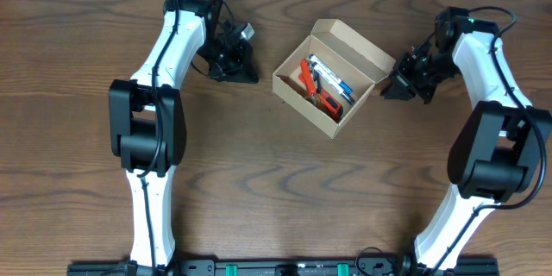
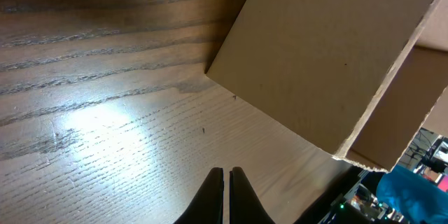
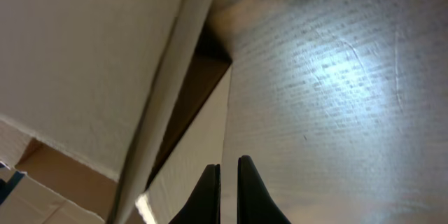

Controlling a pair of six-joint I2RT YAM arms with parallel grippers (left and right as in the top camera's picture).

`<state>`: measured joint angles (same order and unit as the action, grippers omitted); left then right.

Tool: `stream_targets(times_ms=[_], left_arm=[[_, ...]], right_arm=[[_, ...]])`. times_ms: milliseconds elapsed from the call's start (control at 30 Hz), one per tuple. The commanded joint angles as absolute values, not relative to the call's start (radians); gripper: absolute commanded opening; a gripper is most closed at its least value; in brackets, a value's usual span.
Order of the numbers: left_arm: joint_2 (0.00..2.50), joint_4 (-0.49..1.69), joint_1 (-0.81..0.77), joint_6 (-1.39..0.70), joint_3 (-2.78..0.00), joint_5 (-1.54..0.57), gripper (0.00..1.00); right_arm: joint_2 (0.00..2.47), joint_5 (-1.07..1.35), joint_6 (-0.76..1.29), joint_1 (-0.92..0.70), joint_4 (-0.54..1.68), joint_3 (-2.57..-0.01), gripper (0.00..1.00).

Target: Pack container

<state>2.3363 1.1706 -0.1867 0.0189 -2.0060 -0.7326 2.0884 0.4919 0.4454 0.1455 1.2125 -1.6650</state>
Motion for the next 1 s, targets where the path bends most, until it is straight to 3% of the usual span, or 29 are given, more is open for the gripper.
stream_targets(times_ms=[0, 967], left_arm=[[2.345, 1.178, -0.183, 0.016, -2.018, -0.729, 0.06], [2.345, 1.21, -0.183, 0.04, -2.018, -0.729, 0.06]], right_arm=[[2.126, 0.527, 0.427, 0.144, 1.196, -1.66, 0.01], [2.14, 0.682, 0.425, 0.162, 0.958, -1.689, 0.02]])
